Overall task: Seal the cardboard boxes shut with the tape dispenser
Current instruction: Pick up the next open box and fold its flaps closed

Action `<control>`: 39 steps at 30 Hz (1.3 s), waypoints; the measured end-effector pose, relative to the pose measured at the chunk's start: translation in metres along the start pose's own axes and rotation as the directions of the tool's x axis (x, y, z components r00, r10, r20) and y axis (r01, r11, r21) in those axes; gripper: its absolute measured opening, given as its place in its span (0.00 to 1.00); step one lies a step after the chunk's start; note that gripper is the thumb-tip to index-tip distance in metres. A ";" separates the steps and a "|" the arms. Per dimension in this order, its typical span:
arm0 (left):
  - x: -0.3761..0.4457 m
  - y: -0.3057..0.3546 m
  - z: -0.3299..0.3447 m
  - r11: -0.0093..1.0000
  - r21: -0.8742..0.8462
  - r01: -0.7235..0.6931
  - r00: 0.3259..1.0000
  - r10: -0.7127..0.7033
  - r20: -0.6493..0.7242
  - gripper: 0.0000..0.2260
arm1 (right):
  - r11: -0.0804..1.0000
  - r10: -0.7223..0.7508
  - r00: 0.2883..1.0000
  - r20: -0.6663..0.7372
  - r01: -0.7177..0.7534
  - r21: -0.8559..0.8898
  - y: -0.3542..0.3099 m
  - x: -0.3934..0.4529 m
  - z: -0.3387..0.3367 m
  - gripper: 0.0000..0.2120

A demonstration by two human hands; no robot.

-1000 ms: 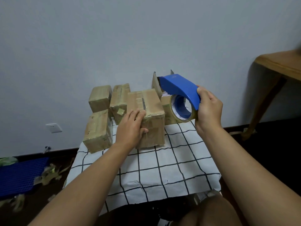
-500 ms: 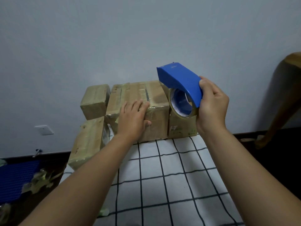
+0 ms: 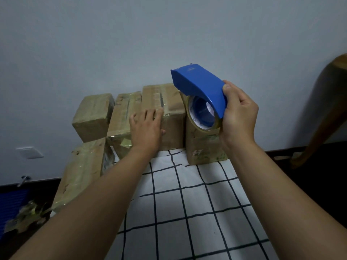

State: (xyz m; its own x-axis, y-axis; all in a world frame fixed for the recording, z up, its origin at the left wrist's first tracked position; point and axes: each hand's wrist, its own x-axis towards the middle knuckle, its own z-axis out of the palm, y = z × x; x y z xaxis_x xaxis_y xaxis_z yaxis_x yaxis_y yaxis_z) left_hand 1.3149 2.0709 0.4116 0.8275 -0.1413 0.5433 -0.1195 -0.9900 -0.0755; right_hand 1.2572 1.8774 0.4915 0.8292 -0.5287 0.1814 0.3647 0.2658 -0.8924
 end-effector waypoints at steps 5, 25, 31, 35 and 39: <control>-0.002 0.011 -0.004 0.995 -0.074 0.069 0.994 -0.062 0.089 0.34 | 1.000 0.009 1.000 -0.019 -0.008 0.029 -0.006 0.000 -0.010 0.07; -0.024 0.093 -0.046 0.871 -0.491 0.017 0.979 0.085 0.185 0.20 | 0.997 0.036 0.985 -0.168 -0.025 0.067 -0.043 -0.026 -0.108 0.08; -0.022 0.100 -0.053 0.903 -0.430 0.028 0.989 0.036 0.140 0.21 | 0.998 0.054 0.981 -0.186 -0.047 0.043 -0.046 -0.029 -0.123 0.09; -0.030 0.098 -0.063 0.927 -0.373 0.047 0.985 0.020 0.173 0.23 | 0.998 0.039 0.983 -0.178 -0.029 0.062 -0.055 -0.031 -0.124 0.07; -0.053 0.095 -0.084 0.916 -0.400 0.016 0.994 0.030 0.109 0.17 | 0.997 0.037 0.984 -0.176 -0.025 0.069 -0.070 -0.038 -0.121 0.06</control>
State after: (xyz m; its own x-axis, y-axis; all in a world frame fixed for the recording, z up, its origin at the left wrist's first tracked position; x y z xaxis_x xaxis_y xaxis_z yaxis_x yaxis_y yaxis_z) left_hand 1.2136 1.9844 0.4456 0.8786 -0.1707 0.4461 -0.3157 -0.9084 0.2743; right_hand 1.1486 1.7817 0.4971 0.7549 -0.6518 0.0730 0.3719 0.3337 -0.8662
